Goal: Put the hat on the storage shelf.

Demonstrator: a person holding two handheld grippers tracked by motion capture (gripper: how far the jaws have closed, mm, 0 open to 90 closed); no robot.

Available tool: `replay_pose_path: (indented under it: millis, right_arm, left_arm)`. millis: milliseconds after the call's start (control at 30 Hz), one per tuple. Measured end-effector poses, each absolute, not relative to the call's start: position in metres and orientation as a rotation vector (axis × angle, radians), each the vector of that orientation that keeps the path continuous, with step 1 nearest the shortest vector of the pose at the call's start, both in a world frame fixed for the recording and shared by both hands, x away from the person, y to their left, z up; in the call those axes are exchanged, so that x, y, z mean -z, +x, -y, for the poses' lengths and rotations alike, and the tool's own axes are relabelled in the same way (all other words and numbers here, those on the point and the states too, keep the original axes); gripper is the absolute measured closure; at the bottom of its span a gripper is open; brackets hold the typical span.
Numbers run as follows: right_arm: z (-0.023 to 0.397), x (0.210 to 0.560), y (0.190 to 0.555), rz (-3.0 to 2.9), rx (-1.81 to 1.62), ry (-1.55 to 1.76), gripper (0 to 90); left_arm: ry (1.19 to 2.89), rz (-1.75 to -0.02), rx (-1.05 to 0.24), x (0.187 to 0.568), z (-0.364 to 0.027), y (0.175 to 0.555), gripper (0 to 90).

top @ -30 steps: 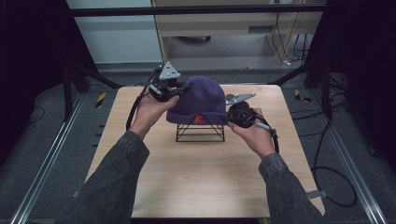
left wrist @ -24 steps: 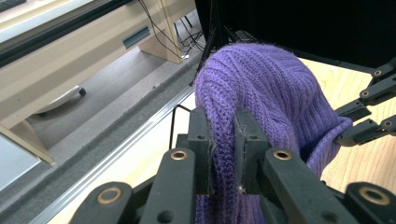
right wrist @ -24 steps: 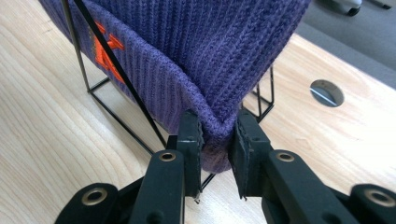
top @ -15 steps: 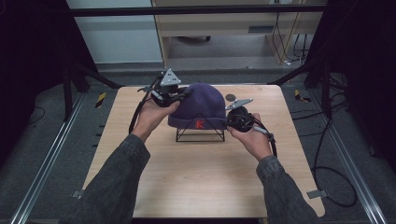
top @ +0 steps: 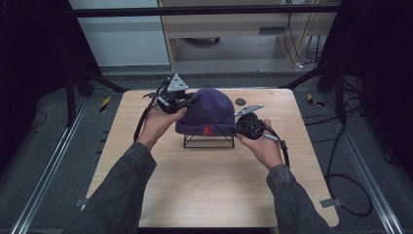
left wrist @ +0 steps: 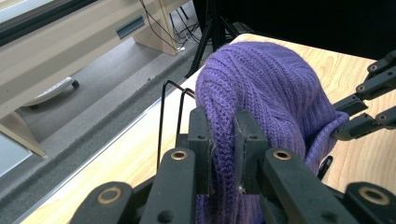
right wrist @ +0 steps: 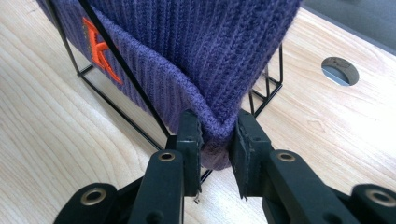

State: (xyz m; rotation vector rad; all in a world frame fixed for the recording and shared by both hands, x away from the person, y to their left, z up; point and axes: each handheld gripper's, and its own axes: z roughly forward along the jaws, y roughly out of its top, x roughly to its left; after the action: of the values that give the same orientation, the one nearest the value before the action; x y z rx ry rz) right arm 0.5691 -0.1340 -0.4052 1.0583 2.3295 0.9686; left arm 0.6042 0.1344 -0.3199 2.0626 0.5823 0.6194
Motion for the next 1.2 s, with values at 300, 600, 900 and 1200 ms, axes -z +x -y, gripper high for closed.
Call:
replay_pose_path:
  millis: [300,600,900,1200]
  right_arm:
    - [0.134,0.418,0.572,-2.337,-0.975,1.089,74.5]
    - [0.133,0.419,0.571,-2.339,-0.968,1.09,74.2]
    - [0.134,0.424,0.571,-2.353,-0.952,1.085,74.1]
    - [0.136,0.433,0.571,-2.36,-0.944,1.115,72.6]
  left_arm:
    - [2.068,-0.582,-0.604,0.327,-0.136,0.605,79.1]
    - [2.048,-0.613,-0.587,0.334,-0.14,0.605,79.1]
    - [2.063,-0.609,-0.571,0.339,-0.136,0.607,79.0]
    - [2.062,-0.626,-0.551,0.351,-0.14,0.605,78.3]
